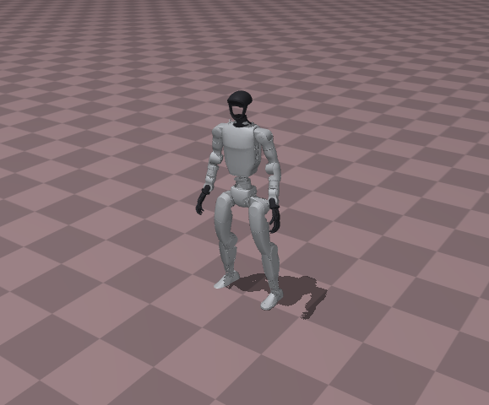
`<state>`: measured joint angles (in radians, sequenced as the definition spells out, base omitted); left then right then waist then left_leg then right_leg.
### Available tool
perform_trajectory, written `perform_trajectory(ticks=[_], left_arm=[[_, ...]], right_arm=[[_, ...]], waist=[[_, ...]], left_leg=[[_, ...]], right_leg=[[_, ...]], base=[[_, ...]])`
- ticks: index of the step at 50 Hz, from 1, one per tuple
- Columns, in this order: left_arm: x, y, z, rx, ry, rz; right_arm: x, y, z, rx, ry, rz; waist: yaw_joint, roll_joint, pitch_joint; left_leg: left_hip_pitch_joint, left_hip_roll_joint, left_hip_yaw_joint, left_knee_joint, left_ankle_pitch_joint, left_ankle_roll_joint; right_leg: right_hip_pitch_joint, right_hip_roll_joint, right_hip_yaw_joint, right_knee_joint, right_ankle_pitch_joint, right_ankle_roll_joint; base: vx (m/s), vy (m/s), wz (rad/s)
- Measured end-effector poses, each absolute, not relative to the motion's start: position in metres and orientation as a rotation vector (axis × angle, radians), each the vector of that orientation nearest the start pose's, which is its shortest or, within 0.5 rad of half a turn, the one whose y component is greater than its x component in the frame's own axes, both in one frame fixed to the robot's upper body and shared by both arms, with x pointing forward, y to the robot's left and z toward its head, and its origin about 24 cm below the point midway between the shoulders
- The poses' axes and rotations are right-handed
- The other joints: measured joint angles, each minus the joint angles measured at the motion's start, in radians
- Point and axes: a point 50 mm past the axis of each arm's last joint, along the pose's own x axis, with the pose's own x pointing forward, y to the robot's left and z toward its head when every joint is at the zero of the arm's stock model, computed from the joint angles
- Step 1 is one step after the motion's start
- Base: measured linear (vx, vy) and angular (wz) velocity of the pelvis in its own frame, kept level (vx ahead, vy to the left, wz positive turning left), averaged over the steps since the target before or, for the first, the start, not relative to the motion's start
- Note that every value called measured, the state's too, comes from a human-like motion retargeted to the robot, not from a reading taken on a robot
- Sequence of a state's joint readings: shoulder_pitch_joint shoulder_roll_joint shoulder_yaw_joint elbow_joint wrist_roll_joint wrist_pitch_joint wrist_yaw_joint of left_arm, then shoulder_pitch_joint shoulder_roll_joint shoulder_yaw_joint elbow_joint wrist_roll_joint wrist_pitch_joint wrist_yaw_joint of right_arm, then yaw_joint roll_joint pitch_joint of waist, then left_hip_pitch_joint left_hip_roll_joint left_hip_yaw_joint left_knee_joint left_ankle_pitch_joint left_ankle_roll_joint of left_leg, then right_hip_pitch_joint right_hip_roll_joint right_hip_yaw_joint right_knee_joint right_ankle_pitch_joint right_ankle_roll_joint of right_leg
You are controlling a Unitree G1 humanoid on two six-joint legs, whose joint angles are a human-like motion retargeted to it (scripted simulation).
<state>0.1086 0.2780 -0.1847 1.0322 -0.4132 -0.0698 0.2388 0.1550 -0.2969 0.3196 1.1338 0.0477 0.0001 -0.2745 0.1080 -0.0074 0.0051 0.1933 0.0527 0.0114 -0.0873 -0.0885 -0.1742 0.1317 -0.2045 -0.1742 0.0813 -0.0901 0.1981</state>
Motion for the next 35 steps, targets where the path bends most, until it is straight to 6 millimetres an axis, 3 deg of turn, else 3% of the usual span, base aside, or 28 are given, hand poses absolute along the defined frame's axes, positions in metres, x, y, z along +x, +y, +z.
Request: perform_trajectory(ticks=[5,10,15,20,23,27,30,32,35], left_arm=[[0.095,0.255,-0.138,0.003,0.968,0.492],[0.112,0.261,-0.123,-0.113,0.856,0.528],[0.151,0.259,-0.111,-0.160,0.765,0.504],[0.209,0.242,-0.090,-0.153,0.651,0.453],[0.248,0.229,-0.066,-0.129,0.542,0.400],[0.303,0.217,-0.017,-0.066,0.354,0.320],[0.335,0.219,0.020,0.018,0.246,0.282],[0.355,0.221,0.044,0.145,0.212,0.268],[0.384,0.233,0.093,0.284,0.144,0.326]], right_arm=[[0.070,-0.253,-0.152,-0.544,1.146,-0.189],[0.082,-0.259,-0.145,-0.522,1.077,-0.226],[0.084,-0.264,-0.139,-0.509,1.041,-0.220],[0.098,-0.266,-0.130,-0.503,0.956,-0.234],[0.113,-0.262,-0.121,-0.478,0.868,-0.228],[0.130,-0.251,-0.103,-0.451,0.731,-0.165],[0.127,-0.243,-0.091,-0.464,0.668,-0.067],[0.121,-0.246,-0.084,-0.514,0.674,-0.027],[0.113,-0.252,-0.072,-0.564,0.667,0.043]], waist=[[-0.007,0.011,0.041],[-0.016,0.022,0.095],[-0.048,0.034,0.160],[-0.116,0.031,0.274],[-0.162,0.008,0.365],[-0.211,-0.064,0.499],[-0.260,-0.144,0.515],[-0.302,-0.193,0.515],[-0.400,-0.238,0.515]], left_leg=[[0.002,0.007,0.021,0.000,-0.001,-0.006],[-0.019,0.013,0.038,0.000,0.006,-0.009],[-0.072,0.018,0.056,0.004,0.019,0.007],[-0.141,0.020,0.076,0.000,0.056,-0.007],[-0.193,0.022,0.116,0.000,0.078,-0.008],[-0.273,0.020,0.192,0.007,0.108,-0.003],[-0.423,0.010,0.248,0.065,0.116,0.010],[-0.521,0.003,0.286,0.084,0.133,-0.005],[-0.738,0.021,0.300,0.212,0.118,-0.018]], right_leg=[[-0.009,0.008,0.017,0.000,0.005,0.001],[-0.038,0.016,0.035,-0.007,0.019,0.002],[-0.110,0.016,0.033,0.019,0.029,-0.003],[-0.194,0.029,0.085,0.006,0.073,0.001],[-0.270,0.039,0.131,0.003,0.108,0.001],[-0.384,0.053,0.218,-0.018,0.171,0.011],[-0.531,0.049,0.288,-0.038,0.229,0.031],[-0.623,0.044,0.323,-0.076,0.306,0.064],[-0.774,0.046,0.337,-0.107,0.375,0.064]], base=[[0.00,-0.02,-0.11],[0.00,-0.01,-0.04],[-0.09,-0.03,-0.10],[-0.17,-0.02,-0.30],[-0.23,-0.01,-0.68],[-0.27,0.00,-0.98],[-0.29,0.02,-0.83],[-0.30,-0.02,-0.52],[-0.27,-0.05,0.04]])
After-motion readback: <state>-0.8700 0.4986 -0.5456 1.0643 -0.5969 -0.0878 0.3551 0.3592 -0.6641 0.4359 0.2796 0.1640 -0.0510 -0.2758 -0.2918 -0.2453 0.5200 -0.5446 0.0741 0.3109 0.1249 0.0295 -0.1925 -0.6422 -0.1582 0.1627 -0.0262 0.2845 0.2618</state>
